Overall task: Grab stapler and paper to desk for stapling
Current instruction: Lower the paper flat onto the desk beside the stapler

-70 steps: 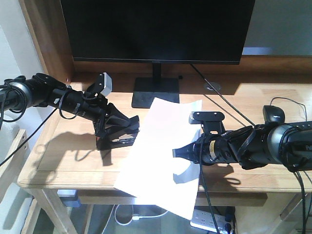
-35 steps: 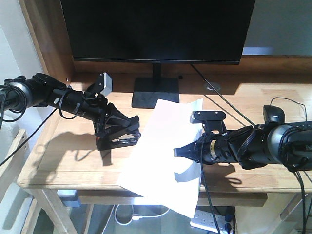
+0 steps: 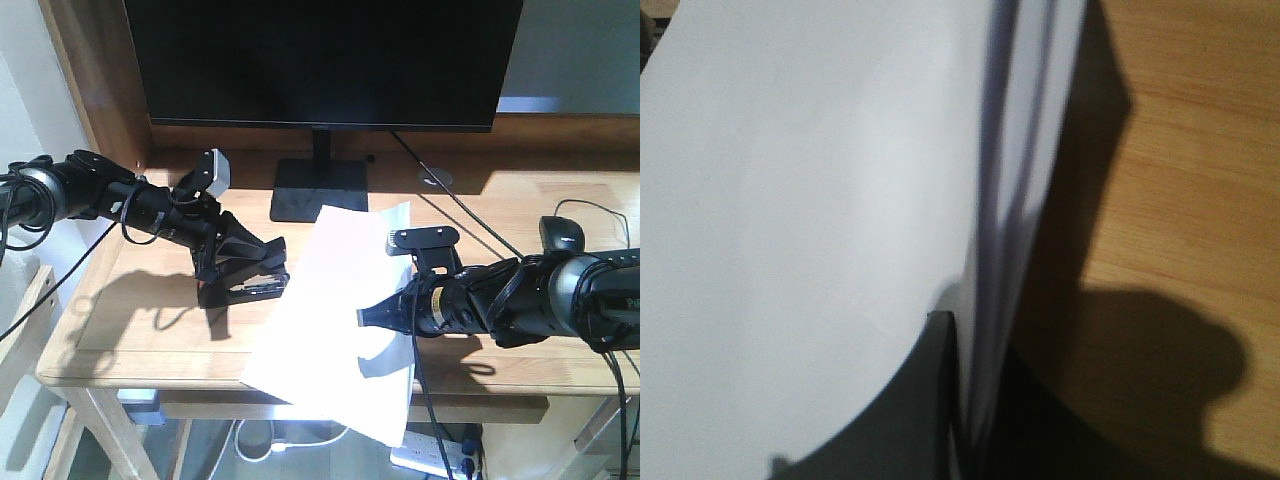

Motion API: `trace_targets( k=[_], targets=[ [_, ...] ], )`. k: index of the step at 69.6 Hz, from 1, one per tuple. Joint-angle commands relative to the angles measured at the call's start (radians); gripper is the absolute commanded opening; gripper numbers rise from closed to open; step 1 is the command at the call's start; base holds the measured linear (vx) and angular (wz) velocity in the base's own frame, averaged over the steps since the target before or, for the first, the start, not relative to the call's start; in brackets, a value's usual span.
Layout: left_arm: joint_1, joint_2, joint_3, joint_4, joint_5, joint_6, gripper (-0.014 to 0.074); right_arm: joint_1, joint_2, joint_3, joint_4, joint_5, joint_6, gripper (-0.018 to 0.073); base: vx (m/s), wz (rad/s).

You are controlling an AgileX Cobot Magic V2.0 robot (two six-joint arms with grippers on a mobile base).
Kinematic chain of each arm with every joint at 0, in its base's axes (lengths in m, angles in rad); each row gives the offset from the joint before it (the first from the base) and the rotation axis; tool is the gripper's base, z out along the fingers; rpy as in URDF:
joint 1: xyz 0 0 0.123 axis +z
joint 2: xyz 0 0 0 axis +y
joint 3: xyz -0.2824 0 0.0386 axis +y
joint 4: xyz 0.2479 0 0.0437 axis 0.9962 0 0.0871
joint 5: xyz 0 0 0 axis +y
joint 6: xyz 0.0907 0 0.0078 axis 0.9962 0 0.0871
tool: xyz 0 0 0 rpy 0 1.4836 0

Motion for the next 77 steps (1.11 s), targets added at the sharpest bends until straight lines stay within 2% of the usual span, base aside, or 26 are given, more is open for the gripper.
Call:
trace_targets(
  k=[1, 35, 49, 77],
  targets=[
    [-0.004, -0.066, -0.025, -0.062, 0.034, -0.009, -0.0006, -0.001, -0.043, -0.036, -0.055, 0.011, -0.020, -0.0003, 0.00, 0.00],
    [-0.004, -0.066, -0.025, -0.062, 0.034, -0.009, -0.0006, -0.001, 0.025, -0.115, -0.055, -0.056, -0.023, -0.0003, 0.00, 0.00],
    [-0.004, -0.066, -0.025, -0.062, 0.034, -0.009, -0.0006, -0.001, 0.032, -0.147, -0.055, -0.067, -0.057, -0.0003, 0.00, 0.00],
    [-0.004, -0.066, -0.025, -0.062, 0.034, -0.009, -0.0006, -0.001, 0.032, -0.146, -0.053, 0.009, -0.053, -0.0003, 0.00, 0.00]
  ],
)
